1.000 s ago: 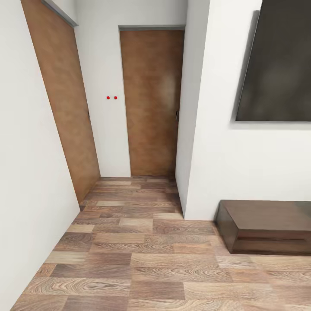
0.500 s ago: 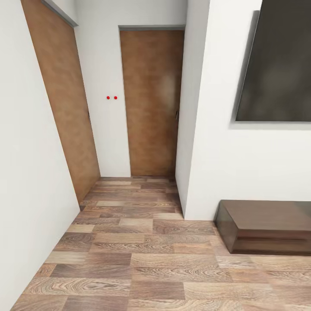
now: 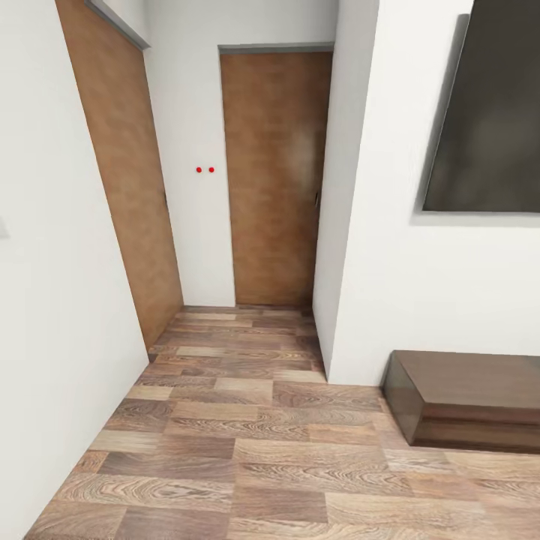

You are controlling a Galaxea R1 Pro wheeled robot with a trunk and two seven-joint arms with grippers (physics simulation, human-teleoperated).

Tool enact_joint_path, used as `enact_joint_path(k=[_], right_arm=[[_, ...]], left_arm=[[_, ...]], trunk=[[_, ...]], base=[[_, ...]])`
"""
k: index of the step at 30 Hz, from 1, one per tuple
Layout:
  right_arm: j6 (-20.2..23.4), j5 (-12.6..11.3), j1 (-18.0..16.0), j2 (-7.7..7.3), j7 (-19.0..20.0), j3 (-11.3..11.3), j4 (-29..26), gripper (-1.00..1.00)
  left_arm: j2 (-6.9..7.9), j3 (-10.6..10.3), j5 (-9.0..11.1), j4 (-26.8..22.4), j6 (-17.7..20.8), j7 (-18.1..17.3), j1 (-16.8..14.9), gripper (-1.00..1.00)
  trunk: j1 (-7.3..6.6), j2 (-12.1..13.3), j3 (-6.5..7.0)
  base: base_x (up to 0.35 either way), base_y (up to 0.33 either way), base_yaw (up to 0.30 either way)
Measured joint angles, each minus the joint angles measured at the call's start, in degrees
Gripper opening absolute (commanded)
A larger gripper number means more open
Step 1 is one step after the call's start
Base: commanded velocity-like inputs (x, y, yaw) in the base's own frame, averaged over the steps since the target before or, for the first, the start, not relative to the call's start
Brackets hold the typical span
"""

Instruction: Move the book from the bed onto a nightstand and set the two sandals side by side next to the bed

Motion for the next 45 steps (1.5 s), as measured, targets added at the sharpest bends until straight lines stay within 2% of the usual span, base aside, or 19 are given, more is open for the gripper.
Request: enact_joint_path(k=[25,45], right_arm=[[0.01,-0.01,0.0,0.0,-0.02,-0.03,0.03,1.0],[0.01,0.0,0.01,0.0,-0.03,-0.03,0.03,1.0]], left_arm=[[0.0,0.08,0.0,-0.09,-0.02,0.0,-0.03,1.0],[0.0,0.08,0.0,-0.1,-0.02,0.0,-0.02,1.0]], trunk=[[0.0,0.0,0.0],[0.0,0.0,0.0]], base=[[0.0,0.0,0.287],[0.0,0.0,0.034]])
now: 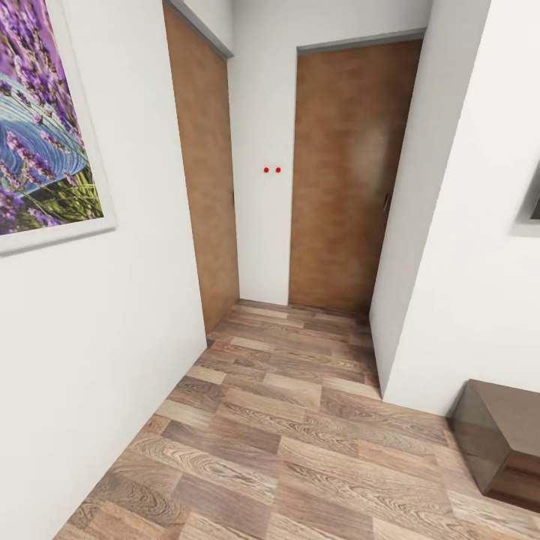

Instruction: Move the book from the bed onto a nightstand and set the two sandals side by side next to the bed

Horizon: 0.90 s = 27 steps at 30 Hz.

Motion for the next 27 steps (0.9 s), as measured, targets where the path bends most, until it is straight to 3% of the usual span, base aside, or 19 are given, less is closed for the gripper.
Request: enact_joint_path(k=[9,27], right_arm=[[0.0,0.03,0.0,0.0,0.0,0.0,-0.01,1.0],[0.0,0.01,-0.01,0.0,0.0,0.0,0.01,1.0]], left_arm=[[0.0,0.0,0.0,0.0,0.01,0.0,0.0,1.0],[0.0,0.0,0.0,0.0,0.0,0.0,0.0,1.0]], trunk=[[0.0,0.0,0.0],[0.0,0.0,0.0]], base=[[0.0,0.0,0.014],[0.0,0.0,0.148]])
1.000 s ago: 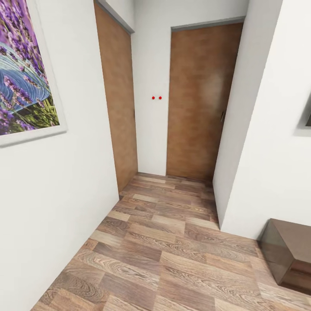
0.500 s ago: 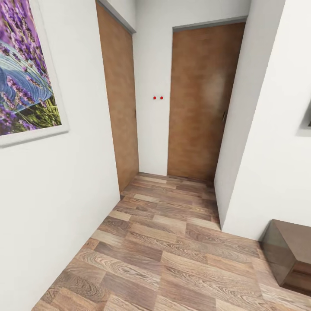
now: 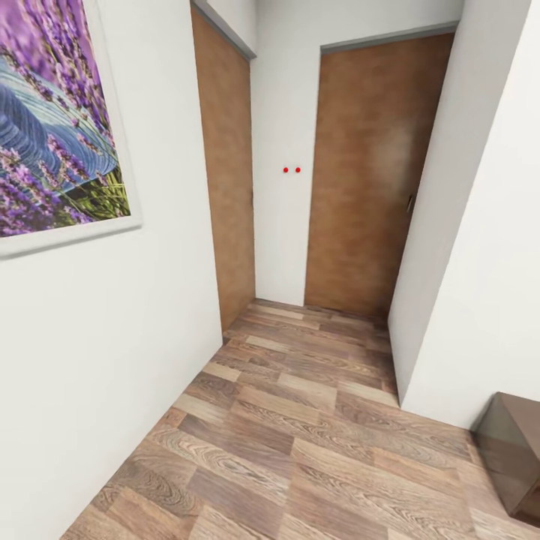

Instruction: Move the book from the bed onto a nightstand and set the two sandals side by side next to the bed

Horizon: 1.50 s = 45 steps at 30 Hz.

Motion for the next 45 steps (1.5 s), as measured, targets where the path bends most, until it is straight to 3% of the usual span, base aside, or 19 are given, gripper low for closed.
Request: enact_joint_path(k=[45], right_arm=[[0.0,0.02,0.0,0.0,0.02,0.0,0.0,1.0]], left_arm=[[0.0,0.0,0.0,0.0,0.0,0.0,-0.01,1.0]], trunk=[[0.0,0.0,0.0]], base=[[0.0,0.0,0.132]])
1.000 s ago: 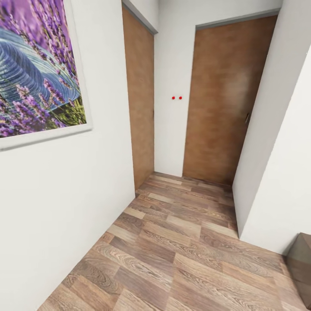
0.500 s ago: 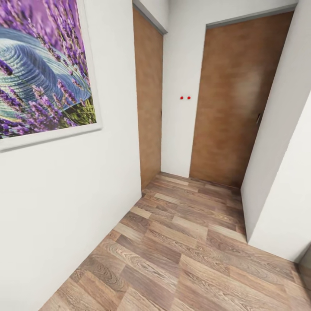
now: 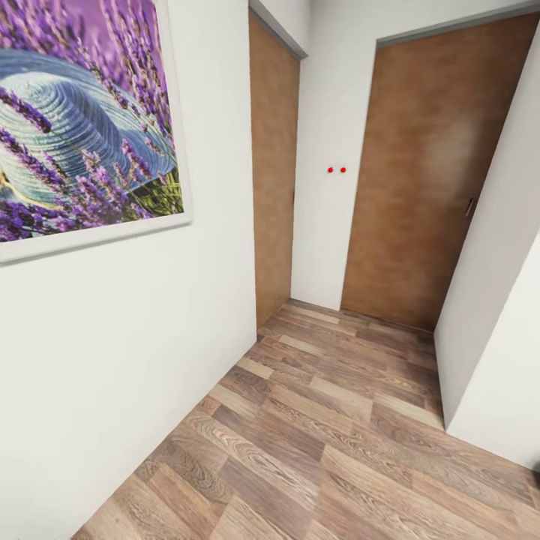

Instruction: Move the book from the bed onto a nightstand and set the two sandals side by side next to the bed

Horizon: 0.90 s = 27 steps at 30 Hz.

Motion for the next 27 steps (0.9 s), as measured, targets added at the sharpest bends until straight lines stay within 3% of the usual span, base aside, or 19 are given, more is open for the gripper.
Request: enact_joint_path(k=[27], right_arm=[[0.0,-0.03,0.0,0.0,0.01,0.0,-0.02,1.0]], left_arm=[[0.0,0.0,0.0,0.01,0.0,0.0,0.0,1.0]], trunk=[[0.0,0.0,0.0]], base=[[0.0,0.0,0.254]])
